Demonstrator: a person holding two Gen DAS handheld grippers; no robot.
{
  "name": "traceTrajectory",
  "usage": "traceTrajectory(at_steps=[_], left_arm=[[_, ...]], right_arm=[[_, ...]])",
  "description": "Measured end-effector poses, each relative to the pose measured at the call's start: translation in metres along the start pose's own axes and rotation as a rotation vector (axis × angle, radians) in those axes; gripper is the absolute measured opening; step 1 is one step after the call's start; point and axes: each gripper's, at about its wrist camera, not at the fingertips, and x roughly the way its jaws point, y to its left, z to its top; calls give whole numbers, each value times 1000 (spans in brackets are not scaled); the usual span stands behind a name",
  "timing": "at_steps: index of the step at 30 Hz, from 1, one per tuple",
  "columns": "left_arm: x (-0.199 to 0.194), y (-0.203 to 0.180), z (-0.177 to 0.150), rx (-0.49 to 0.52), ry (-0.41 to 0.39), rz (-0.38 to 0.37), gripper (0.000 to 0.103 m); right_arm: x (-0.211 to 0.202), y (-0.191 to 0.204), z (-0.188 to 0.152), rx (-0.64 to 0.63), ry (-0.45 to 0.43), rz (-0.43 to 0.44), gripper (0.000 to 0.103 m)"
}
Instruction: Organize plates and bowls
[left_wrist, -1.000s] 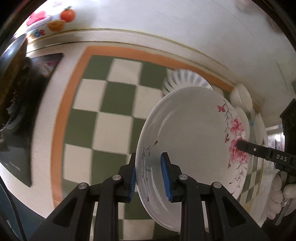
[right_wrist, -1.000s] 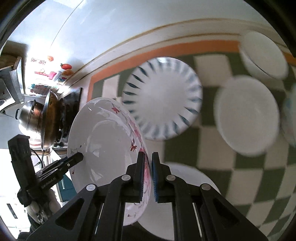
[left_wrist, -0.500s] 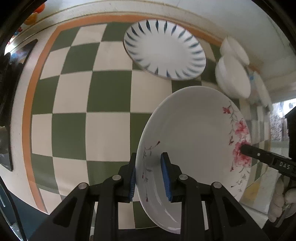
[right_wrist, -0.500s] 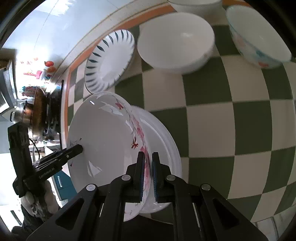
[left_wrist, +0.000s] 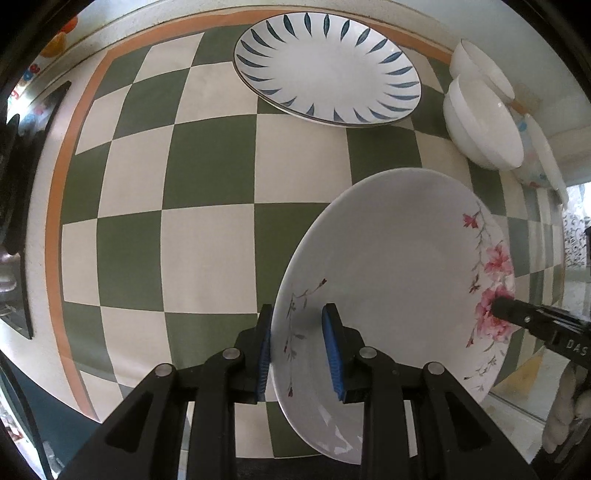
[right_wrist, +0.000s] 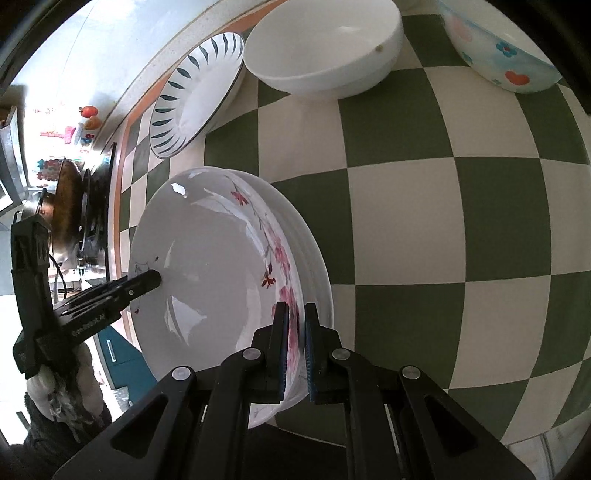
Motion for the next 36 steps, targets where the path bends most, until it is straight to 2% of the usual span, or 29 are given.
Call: traceTrajectory(at_steps=[9, 18, 23, 30, 31, 34, 36], left_arm=[[7, -21, 4, 32, -3, 58, 23], [-1, -13, 6, 13, -3, 25, 23], [-21, 0, 10, 0, -20, 0, 23], [-67, 6, 22, -29, -97, -34, 24], [-73, 6, 24, -36, -110, -42, 24], [-94, 9, 41, -68, -156, -94, 28], [-102, 14, 63, -80, -184, -100, 28]], right_arm=[[1, 8, 2, -32, 14, -66, 10], [5, 13, 3, -12, 79, -111, 13], [-5, 10, 2, 23, 50, -151, 13], [-44, 28, 13, 29, -25, -66, 14], [-49, 33, 17, 22, -36, -56, 17], [-66, 54, 34, 2, -80, -5, 39], [-74, 69, 51, -20, -103, 11, 44]])
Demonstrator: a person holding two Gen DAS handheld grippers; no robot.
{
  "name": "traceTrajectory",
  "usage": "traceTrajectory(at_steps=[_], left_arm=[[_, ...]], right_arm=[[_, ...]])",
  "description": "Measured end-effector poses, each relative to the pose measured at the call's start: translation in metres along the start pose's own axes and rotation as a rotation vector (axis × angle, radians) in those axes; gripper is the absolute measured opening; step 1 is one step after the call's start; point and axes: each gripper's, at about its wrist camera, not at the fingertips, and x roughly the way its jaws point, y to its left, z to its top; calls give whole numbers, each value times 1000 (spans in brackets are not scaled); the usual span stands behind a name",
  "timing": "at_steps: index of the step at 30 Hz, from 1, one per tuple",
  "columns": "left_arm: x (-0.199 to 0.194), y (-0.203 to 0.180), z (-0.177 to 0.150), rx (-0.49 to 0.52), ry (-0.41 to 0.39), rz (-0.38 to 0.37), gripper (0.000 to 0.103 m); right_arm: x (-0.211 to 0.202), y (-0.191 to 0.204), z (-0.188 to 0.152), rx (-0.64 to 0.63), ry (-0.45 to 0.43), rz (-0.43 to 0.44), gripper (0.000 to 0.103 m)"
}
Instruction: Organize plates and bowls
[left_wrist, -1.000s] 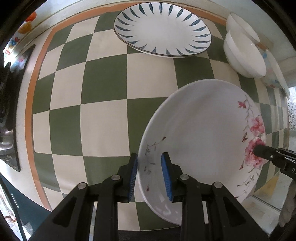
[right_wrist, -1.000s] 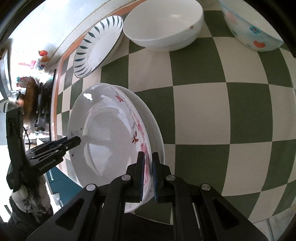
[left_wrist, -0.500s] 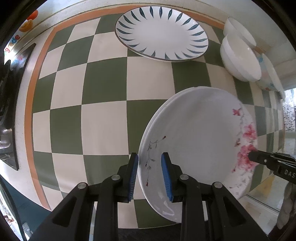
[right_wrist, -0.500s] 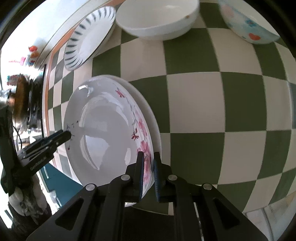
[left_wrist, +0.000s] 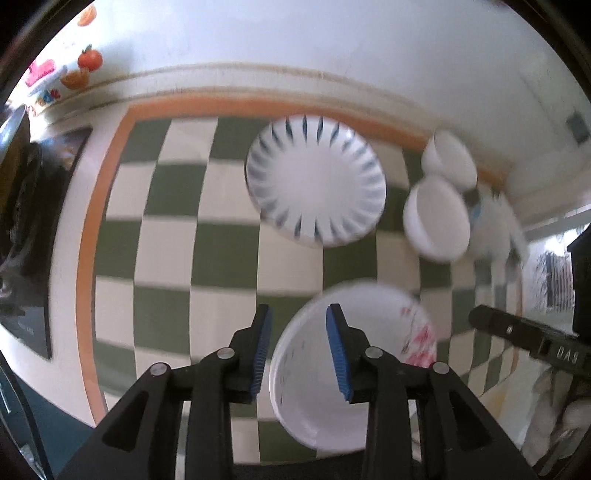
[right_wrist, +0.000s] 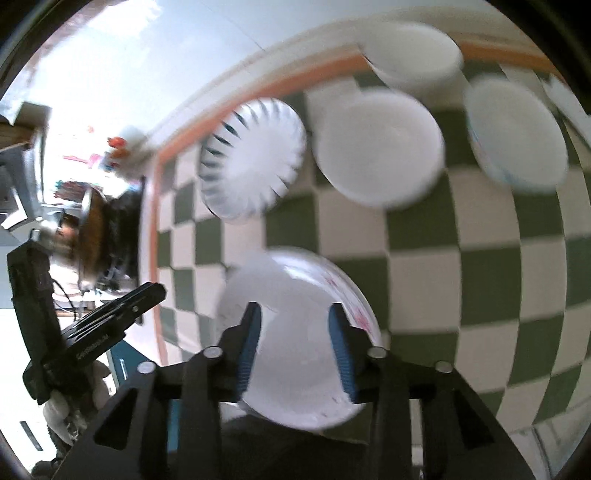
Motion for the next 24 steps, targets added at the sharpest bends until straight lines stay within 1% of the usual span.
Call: traceTrajectory(at_steps=[2, 4, 7, 9, 14, 17, 19, 21, 22, 23, 24], left_arm=[[6, 3, 22, -10, -15, 12, 29], [15, 11, 45, -28, -8, 15, 29], [39, 27, 73, -65, 33, 7, 28], [55, 35, 85, -81, 60, -1, 28], [98, 48, 109, -104, 141, -4, 28], [123, 54, 119, -115, 189, -16, 28], [138, 56, 123, -103, 215, 1, 28], [146, 58, 124, -103, 225, 8, 27], [148, 59, 124, -104, 224, -1, 25], [148, 58, 124, -96, 218, -9, 22], [148, 57, 124, -93, 214, -8, 19]], right_arm=[[-3, 13, 18, -20, -24, -9, 45], [-2, 24, 38, -36, -43, -17, 46], [7, 29, 75, -36, -47, -34, 46], [17, 30, 100, -24, -42, -44, 46], [59, 23, 155, 16, 10, -54, 45], [87, 17, 182, 35, 53, -80, 45], [105, 12, 196, 31, 84, -107, 44], [122, 7, 205, 35, 115, -120, 34], [129, 3, 207, 40, 130, -128, 26], [136, 1, 209, 41, 145, -143, 15], [139, 0, 210, 36, 143, -146, 12]])
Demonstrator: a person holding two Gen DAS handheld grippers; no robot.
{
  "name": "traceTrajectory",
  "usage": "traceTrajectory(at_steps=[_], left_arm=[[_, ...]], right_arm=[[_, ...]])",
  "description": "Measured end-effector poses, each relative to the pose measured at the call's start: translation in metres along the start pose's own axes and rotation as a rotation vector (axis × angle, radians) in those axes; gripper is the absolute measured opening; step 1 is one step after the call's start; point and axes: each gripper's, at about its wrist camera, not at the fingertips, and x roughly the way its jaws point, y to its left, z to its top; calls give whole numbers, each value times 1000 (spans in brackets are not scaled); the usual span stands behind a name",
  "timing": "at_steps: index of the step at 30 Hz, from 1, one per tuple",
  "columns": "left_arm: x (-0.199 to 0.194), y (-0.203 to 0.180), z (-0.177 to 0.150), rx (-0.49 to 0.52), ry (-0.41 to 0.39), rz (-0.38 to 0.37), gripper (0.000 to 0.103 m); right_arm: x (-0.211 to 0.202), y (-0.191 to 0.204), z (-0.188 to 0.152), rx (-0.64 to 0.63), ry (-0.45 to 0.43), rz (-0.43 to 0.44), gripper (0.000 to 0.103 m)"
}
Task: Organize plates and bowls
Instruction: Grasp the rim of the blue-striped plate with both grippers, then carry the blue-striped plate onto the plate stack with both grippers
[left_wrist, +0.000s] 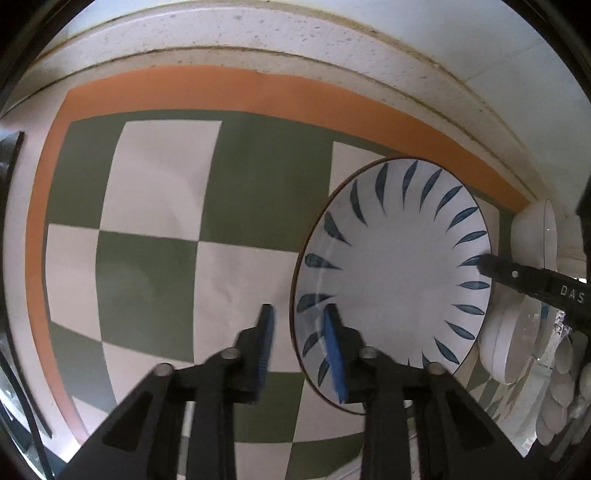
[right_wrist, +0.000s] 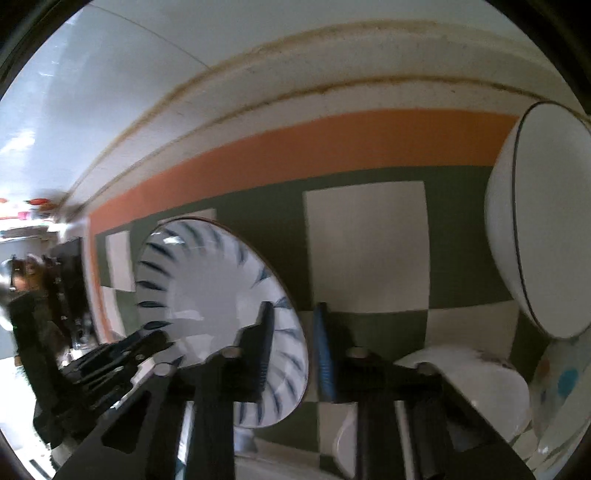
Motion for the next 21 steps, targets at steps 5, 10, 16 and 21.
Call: traceTrajectory(at_steps=[5, 10, 16, 21], left_arm=[[-3, -9, -6, 32, -21, -1, 17], [-11, -11, -14, 31, -32, -3, 17], [-34, -17, -13, 46, -56, 1, 17], [-55, -17, -29, 54, -77, -6, 17]], right_arm=[[-2, 5, 3, -25, 2, -10, 12], [-1, 4, 3, -22, 9, -7, 12], [-15, 10, -7, -43, -7, -4, 12], [-42, 13, -28, -56, -20, 7, 12]])
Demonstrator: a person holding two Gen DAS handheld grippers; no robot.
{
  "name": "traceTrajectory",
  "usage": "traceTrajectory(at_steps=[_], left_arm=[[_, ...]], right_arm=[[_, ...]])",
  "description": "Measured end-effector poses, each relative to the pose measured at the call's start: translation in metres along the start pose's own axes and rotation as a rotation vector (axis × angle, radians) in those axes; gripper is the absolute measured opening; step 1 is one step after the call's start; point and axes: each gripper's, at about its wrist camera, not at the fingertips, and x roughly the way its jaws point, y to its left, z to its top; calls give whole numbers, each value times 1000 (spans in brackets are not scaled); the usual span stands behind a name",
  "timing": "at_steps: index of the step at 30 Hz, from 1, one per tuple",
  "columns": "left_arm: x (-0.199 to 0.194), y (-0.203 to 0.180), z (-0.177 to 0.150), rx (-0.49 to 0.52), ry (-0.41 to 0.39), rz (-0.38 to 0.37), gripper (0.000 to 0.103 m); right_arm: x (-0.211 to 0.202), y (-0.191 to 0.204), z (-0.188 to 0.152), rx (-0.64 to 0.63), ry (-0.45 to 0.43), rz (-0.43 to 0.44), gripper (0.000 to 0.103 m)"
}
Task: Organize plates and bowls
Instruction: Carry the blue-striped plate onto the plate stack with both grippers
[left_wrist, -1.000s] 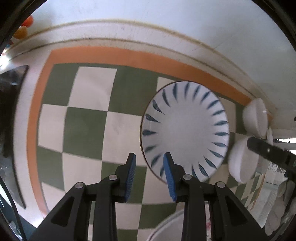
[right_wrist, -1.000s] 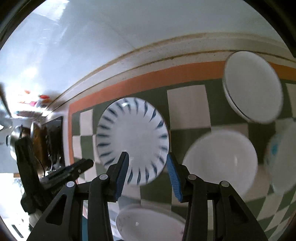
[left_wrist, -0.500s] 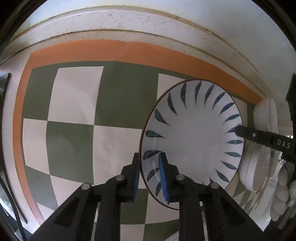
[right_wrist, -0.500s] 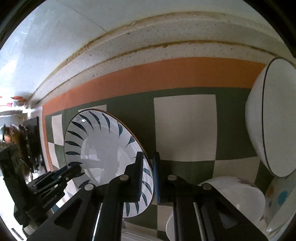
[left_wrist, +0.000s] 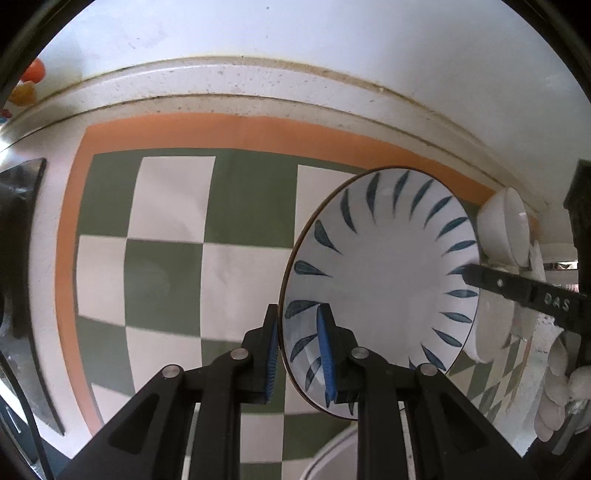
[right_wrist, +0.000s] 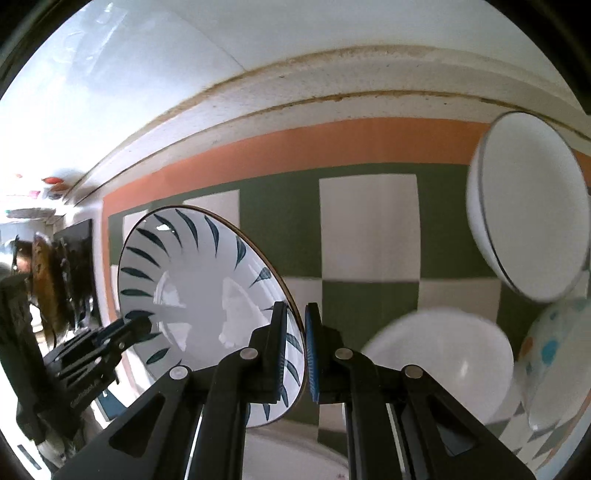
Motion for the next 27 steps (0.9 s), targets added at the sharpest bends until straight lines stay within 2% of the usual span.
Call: traceTrajectory(at_steps=[7, 12, 17, 21, 27], left_arm=[[-26, -5, -43, 4, -6, -28, 17], [-41, -24, -84, 51, 2, -16, 17], [-40, -41, -118, 100, 18, -7, 17], [-32, -44, -135, 103, 61, -18, 17], [-7, -46, -152, 117, 107, 8, 17]], right_arm=[[-40, 7, -60, -31, -7, 19, 12], [-54, -7, -113, -24, 0, 35, 12], [-50, -27, -163, -1, 16, 56, 12], [-42, -47, -199, 29, 38, 85, 12], [-25, -60, -228, 54, 59, 102, 12]])
